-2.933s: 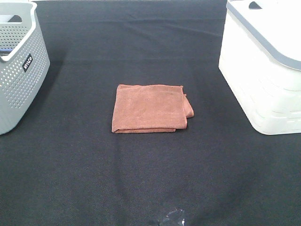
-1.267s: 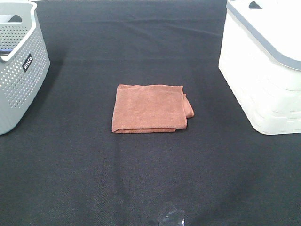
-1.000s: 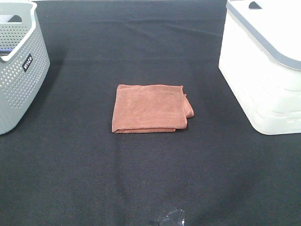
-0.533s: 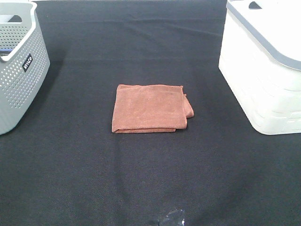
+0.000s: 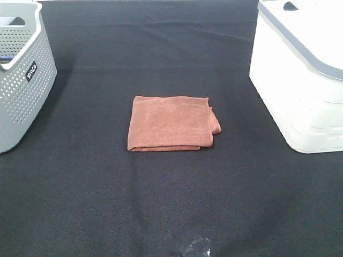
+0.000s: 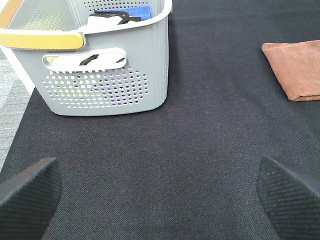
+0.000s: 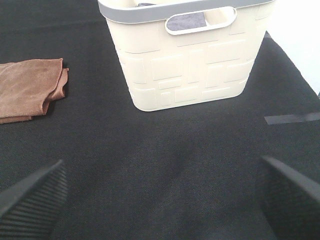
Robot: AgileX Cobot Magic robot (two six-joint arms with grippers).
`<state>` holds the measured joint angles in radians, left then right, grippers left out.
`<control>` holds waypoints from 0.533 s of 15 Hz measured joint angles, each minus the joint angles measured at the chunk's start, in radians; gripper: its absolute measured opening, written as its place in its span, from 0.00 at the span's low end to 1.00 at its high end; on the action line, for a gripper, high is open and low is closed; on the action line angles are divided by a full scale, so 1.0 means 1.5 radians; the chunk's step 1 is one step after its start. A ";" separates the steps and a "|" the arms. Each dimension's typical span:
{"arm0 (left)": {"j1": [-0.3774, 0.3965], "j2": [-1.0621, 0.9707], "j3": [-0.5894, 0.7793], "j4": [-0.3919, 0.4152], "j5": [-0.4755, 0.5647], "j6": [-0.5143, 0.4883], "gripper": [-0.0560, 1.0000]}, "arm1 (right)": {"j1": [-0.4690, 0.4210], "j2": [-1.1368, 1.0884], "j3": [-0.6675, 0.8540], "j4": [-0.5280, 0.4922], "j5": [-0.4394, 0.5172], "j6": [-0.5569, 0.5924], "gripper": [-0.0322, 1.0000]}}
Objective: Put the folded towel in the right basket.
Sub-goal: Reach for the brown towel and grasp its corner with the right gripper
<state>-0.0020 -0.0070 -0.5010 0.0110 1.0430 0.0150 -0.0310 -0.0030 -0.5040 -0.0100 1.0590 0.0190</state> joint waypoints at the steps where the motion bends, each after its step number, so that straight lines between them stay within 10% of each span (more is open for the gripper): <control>1: 0.000 0.000 0.000 0.000 0.000 0.000 0.99 | 0.000 0.000 0.000 0.000 0.000 0.000 0.98; 8: 0.000 0.000 0.000 0.000 0.000 0.000 0.99 | 0.000 0.037 -0.018 0.007 0.021 0.015 0.98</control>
<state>-0.0020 -0.0070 -0.5010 0.0110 1.0430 0.0150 -0.0310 0.0530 -0.5310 0.0000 1.0910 0.0420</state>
